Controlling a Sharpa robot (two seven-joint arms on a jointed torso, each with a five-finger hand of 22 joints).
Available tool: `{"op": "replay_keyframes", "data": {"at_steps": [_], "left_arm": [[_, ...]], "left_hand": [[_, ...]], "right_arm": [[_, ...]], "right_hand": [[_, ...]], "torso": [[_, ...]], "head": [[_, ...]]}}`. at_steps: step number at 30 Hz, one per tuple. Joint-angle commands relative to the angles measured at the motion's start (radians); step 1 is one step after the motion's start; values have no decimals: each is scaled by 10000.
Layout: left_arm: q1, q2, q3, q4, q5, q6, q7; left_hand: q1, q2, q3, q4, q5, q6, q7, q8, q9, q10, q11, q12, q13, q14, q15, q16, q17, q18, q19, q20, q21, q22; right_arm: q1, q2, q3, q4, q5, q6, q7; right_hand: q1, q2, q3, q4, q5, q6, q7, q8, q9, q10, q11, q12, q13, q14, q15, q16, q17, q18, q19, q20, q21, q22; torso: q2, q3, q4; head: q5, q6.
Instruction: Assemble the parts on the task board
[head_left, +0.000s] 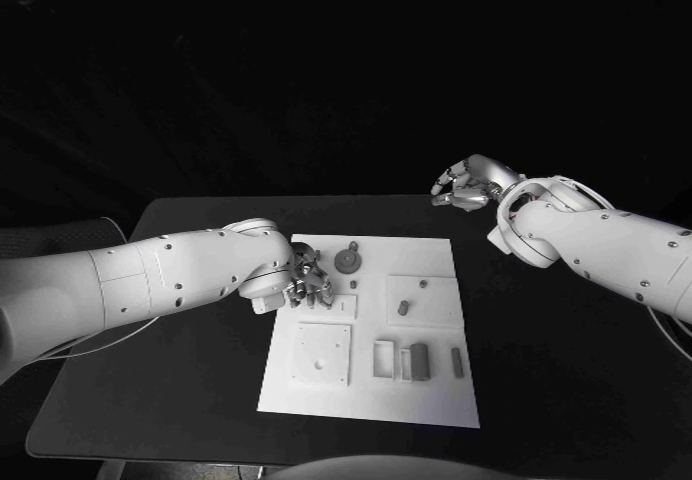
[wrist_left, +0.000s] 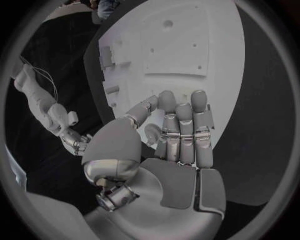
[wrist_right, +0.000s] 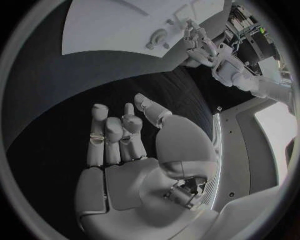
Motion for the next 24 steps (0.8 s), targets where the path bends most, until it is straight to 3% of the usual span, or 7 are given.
{"op": "replay_keyframes", "data": {"at_steps": [1,9,24], "left_arm": [[3,30,6,-3,-226,169,96],[3,65,6,-23,-239,71,134],[-1,123,7,-47,-239,260,192]], "left_hand": [[-104,-16,16,90,30,1193,-688,84,2065,16,-93,86,30,12,-68,76,-19,213,92,-27,57,64],[-130,-41,8,113,8,1201,-697,104,2097,5,-100,139,52,5,-81,128,-32,209,99,-37,68,102],[-164,-86,-12,176,-238,1237,-729,155,2176,-5,-126,277,103,-6,-106,261,-74,207,127,-69,97,181]], "right_arm": [[4,19,6,-5,8,118,23],[4,56,6,6,13,137,23],[4,58,6,-3,14,156,24]], "right_hand": [[-15,-48,77,6,45,38,92,-68,10,-81,4,-37,-15,19,-52,-64,-16,151,11,13,-59,115],[-20,-45,77,9,41,37,93,-72,13,-80,5,-38,-14,19,-50,-65,-17,151,12,15,-61,115],[-27,-44,76,8,34,38,94,-78,18,-79,7,-40,-14,19,-48,-65,-17,151,13,17,-63,116]], "torso": [[3,-2,-4],[-6,-3,23],[-7,-4,13]], "head": [[-25,-17],[-33,-40],[-40,-51]]}}
